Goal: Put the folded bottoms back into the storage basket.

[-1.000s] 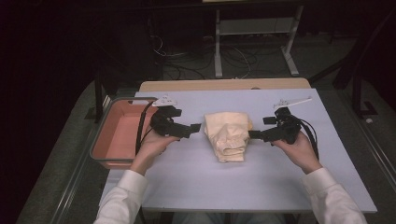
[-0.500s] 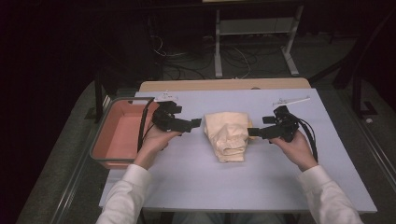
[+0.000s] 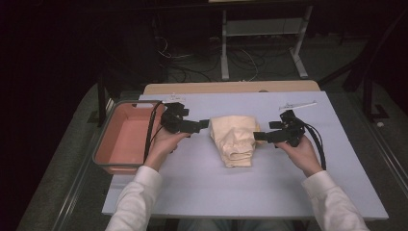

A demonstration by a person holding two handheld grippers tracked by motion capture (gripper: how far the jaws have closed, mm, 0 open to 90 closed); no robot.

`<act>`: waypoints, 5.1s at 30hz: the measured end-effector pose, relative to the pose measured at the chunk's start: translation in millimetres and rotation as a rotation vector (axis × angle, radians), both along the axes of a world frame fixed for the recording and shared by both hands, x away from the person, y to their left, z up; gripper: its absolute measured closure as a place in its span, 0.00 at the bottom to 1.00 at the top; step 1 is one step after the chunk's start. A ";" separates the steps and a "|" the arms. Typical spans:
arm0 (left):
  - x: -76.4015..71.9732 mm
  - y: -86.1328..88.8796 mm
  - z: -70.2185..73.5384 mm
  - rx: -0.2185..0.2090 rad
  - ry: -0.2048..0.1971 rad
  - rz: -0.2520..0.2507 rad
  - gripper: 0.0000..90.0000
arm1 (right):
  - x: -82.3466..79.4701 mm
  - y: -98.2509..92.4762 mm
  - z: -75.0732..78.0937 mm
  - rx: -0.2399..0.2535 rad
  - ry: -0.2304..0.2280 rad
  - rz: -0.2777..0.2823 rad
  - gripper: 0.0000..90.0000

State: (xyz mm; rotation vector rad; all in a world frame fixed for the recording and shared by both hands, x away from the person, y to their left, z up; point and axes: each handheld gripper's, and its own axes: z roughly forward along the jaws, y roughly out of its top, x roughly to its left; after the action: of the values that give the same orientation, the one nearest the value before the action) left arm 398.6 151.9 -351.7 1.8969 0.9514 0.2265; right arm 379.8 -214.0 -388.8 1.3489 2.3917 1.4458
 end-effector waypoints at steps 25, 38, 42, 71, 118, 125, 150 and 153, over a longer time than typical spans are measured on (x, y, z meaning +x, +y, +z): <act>24.8 -10.6 -32.2 -0.040 0.083 0.057 0.00 | 1.0 7.6 -30.0 0.001 0.091 -0.072 0.00; 33.5 -18.9 -48.6 -0.049 0.128 0.053 0.00 | 0.7 20.3 -39.7 -0.029 0.125 -0.092 0.00; 36.6 -24.0 -55.2 -0.050 0.143 0.049 0.00 | -1.3 23.5 -43.5 -0.041 0.140 -0.118 0.00; 53.7 -33.2 -101.5 -0.100 0.296 0.094 0.07 | -4.8 29.8 -53.2 -0.006 0.316 -0.147 0.20; 48.0 -48.3 -100.7 -0.169 0.368 0.124 0.76 | -3.7 40.5 -53.9 0.098 0.377 -0.098 0.67; 45.4 -48.4 -94.5 -0.162 0.349 0.115 0.76 | -7.3 41.3 -49.4 0.096 0.352 -0.086 0.67; 32.3 -46.3 -55.1 -0.166 0.281 0.081 0.76 | -24.1 44.9 -17.3 0.110 0.297 -0.084 0.68; 31.5 -44.9 -49.3 -0.168 0.273 0.080 0.76 | -24.0 45.3 -12.7 0.110 0.291 -0.080 0.68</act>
State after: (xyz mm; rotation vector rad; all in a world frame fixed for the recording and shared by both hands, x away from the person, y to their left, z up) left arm 430.2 107.0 -401.0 1.7642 1.1920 -0.0666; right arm 355.9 -168.7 -401.5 1.7724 2.4165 1.4701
